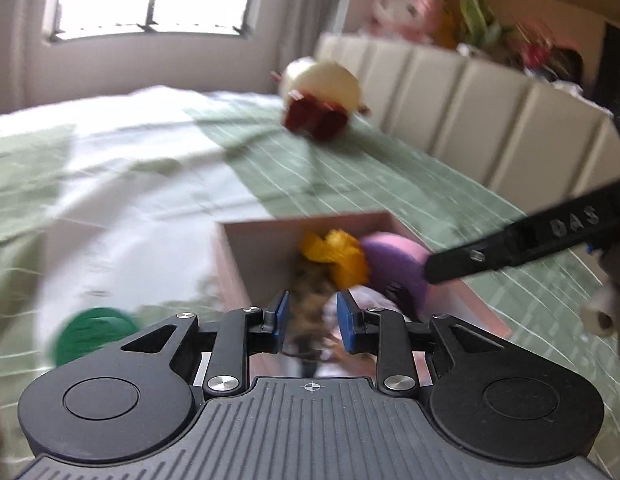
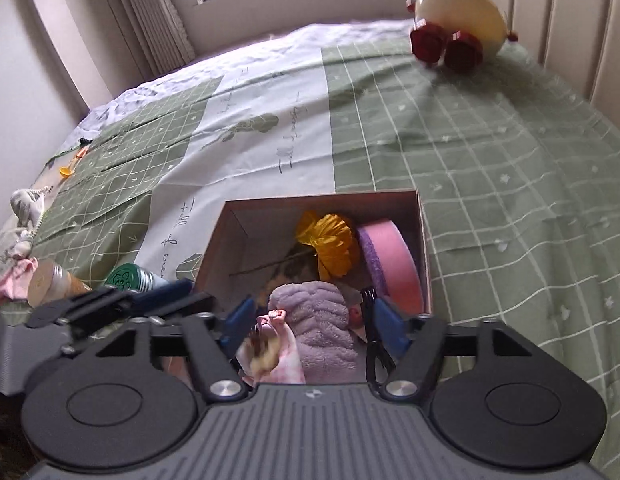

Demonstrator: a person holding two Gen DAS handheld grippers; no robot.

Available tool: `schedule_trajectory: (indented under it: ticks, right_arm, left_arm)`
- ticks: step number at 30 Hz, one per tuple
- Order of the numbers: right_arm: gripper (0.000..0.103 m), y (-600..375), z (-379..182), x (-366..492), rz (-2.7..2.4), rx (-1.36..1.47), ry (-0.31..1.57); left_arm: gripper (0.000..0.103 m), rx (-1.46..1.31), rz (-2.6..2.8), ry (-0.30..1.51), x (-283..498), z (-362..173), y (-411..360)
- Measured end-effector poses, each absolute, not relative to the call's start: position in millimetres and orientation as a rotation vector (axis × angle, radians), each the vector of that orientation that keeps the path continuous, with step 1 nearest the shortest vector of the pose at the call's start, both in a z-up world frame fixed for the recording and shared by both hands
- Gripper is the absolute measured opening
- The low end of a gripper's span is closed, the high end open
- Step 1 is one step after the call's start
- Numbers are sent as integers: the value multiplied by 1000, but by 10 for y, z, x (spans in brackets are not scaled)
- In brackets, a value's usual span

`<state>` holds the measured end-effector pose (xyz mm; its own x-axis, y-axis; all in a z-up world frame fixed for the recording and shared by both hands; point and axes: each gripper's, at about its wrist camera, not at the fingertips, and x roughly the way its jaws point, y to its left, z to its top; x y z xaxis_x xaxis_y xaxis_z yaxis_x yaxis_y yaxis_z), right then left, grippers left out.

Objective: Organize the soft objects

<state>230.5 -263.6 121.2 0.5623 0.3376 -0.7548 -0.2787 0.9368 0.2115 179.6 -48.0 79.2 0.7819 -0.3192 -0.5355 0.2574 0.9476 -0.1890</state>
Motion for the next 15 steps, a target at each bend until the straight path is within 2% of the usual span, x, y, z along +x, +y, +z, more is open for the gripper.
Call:
schedule_trajectory:
  ticks: [2, 7, 11, 15]
  right_arm:
    - [73, -2537, 1284, 2150, 357, 31, 871]
    - [87, -2311, 1379, 1736, 391, 20, 794]
    - [89, -2105, 1281, 1344, 416, -18, 722]
    - [90, -1995, 932, 1037, 419, 3, 707]
  left_arm:
    - [30, -127, -270, 565, 1642, 840, -375]
    - [30, -129, -237, 517, 1124, 940, -189]
    - [30, -144, -209, 513, 728, 851, -66]
    - [30, -190, -156, 532, 367, 593, 80]
